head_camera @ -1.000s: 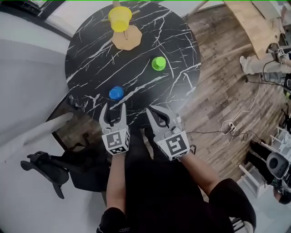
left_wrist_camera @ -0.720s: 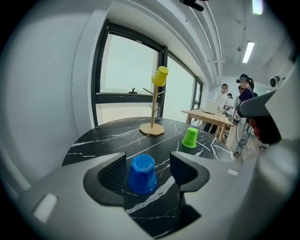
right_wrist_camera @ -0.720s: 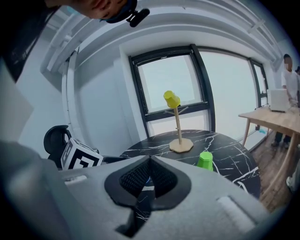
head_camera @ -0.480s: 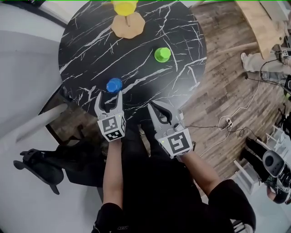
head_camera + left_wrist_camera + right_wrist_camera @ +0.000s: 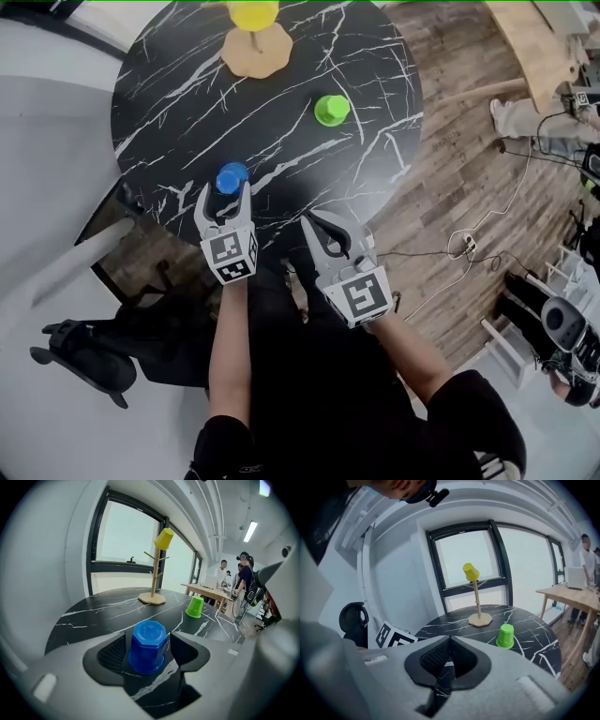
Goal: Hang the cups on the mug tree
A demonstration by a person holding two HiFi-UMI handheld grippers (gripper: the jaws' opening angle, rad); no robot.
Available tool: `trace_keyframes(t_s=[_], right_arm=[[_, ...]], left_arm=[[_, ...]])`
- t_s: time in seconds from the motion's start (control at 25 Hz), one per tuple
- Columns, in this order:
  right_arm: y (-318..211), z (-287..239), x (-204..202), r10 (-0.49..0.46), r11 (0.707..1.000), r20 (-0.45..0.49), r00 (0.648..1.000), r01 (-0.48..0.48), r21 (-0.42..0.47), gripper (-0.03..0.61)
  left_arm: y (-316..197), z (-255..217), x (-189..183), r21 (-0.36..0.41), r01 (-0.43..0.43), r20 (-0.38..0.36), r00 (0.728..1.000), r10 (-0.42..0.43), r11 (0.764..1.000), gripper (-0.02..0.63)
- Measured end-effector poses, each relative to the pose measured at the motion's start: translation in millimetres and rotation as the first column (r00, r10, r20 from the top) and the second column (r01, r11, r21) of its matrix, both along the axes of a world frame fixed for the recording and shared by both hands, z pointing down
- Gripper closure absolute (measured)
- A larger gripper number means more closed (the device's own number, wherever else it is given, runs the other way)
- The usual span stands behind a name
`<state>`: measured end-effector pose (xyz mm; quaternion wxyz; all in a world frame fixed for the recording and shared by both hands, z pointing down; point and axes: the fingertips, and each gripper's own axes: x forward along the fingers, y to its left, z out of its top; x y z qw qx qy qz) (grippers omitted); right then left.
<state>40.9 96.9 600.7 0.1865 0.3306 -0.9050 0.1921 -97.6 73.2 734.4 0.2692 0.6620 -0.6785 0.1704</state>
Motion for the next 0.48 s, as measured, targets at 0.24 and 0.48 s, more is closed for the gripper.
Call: trace_keyframes(t_s=[0.24,0.48], right_arm=[[-6.8,-0.4,1.9,0.033,0.999,-0.027,0.999,-0.033,0.018,0.578],[-6.8,-6.1,-2.4,0.046,0.999,-0.006,0.999,-0.046,0.02,0.578]], left_arm=[[-0.9,2.5,-4.1,0.005,-0.007,0.016,1.0,0.007,1.0,0.379],[-1.2,-1.3,-2.9,-0.009,-0.027,0.009,1.0,0.027,1.0,0.383]])
